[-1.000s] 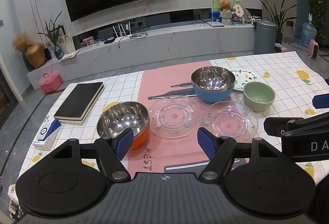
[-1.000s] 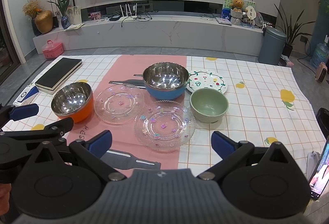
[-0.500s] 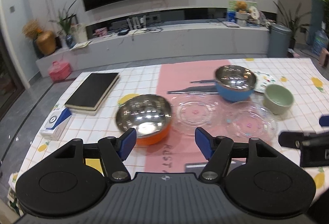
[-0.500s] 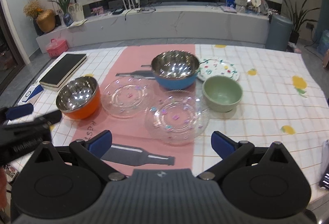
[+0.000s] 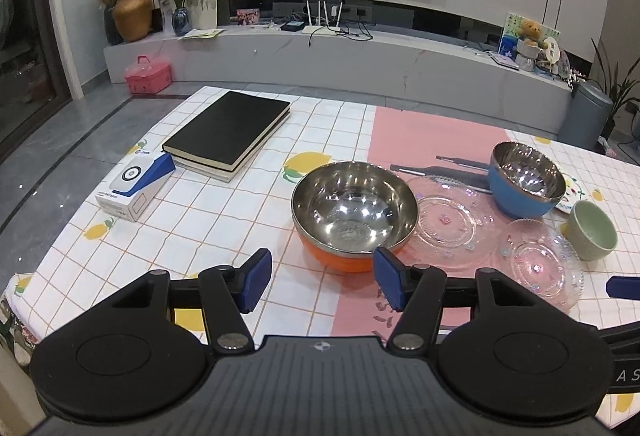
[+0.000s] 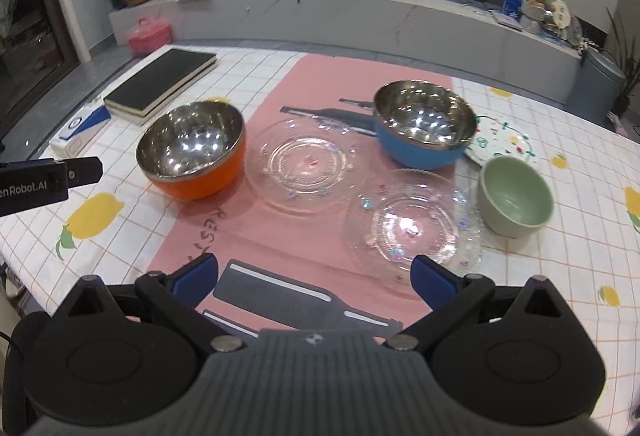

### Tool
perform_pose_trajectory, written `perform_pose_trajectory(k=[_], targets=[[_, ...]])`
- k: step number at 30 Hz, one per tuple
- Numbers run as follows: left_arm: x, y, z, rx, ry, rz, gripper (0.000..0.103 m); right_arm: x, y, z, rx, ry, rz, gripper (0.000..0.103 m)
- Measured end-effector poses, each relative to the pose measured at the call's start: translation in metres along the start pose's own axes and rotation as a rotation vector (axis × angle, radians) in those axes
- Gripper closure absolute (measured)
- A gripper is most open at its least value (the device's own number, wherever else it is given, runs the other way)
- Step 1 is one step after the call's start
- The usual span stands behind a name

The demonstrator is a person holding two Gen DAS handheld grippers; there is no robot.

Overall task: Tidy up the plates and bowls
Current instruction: 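Reach both grippers to the orange steel bowl rim and close them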

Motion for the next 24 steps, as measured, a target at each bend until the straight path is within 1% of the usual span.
perform_pose_trajectory(k=[5,9,13,14,16,18,21,22,23,24], targets=[[-0.003,-0.012,-0.005,-0.005,0.017,0.022,0.035,-0.002,-0.008,-0.016,0.003,-0.003,-0.016,0.003],[-0.012,-0.023,-0.017,0.001,0.081,0.059,0.035,-0.004,-0.018,-0.038,0.035,-0.034,-0.043,0.003],[-0.027,-0.038,-0.029,0.006,0.173,0.068,0.035,-0.008,-0.037,-0.059,0.057,-0.081,-0.089,0.004],[-0.031,-0.042,-0.031,0.005,0.199,0.072,0.035,-0.01,-0.045,-0.063,0.051,-0.097,-0.1,0.005],[-0.037,-0.054,-0.033,-0.004,0.245,0.092,0.035,-0.013,-0.06,-0.071,0.038,-0.136,-0.115,0.014],[-0.042,-0.068,-0.033,-0.021,0.274,0.105,0.035,-0.017,-0.075,-0.077,0.02,-0.176,-0.123,0.018],[-0.047,-0.088,-0.028,-0.056,0.294,0.07,0.035,-0.026,-0.095,-0.084,0.003,-0.198,-0.133,0.023],[-0.049,-0.092,-0.026,-0.065,0.298,0.061,0.036,-0.029,-0.1,-0.084,-0.004,-0.201,-0.135,0.025],[-0.05,-0.096,-0.025,-0.073,0.306,0.056,0.04,-0.031,-0.106,-0.084,-0.014,-0.205,-0.136,0.027],[-0.052,-0.1,-0.023,-0.081,0.32,0.057,0.045,-0.033,-0.112,-0.084,-0.025,-0.209,-0.139,0.032]])
Point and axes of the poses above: each gripper's, at about its wrist camera, not at the fingertips, and y roughly against the way its jaws point, x to its right, z to its underside, the point moved 7 cm from there along -y, roughly the way its jaws point, and after that the axes turned 1 degree about y, right-handed, at the moved point
